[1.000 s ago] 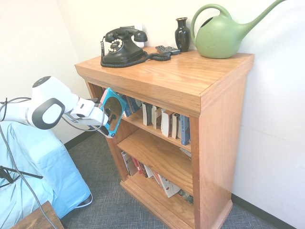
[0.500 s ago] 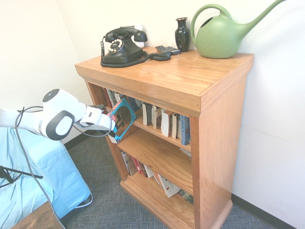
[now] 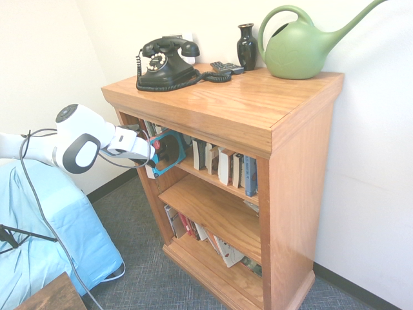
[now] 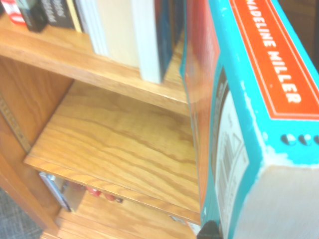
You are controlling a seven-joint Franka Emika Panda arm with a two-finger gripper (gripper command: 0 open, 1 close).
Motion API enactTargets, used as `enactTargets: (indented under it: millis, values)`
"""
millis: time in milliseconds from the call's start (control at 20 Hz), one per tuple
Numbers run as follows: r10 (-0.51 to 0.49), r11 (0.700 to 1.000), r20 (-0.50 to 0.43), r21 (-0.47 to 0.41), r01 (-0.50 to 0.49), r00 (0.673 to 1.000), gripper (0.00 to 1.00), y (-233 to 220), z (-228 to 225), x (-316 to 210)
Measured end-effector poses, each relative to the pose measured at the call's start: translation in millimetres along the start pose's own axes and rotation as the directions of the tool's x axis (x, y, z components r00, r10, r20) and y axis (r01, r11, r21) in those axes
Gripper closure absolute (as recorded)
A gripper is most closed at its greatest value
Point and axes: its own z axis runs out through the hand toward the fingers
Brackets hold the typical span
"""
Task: Organize the shelf
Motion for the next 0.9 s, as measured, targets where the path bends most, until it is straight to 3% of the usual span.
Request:
enactTargets:
  millis: [900]
  values:
    - [0.057, 0.998, -0.064, 0.037, -0.055, 0.996, 1.00, -49, 55, 19]
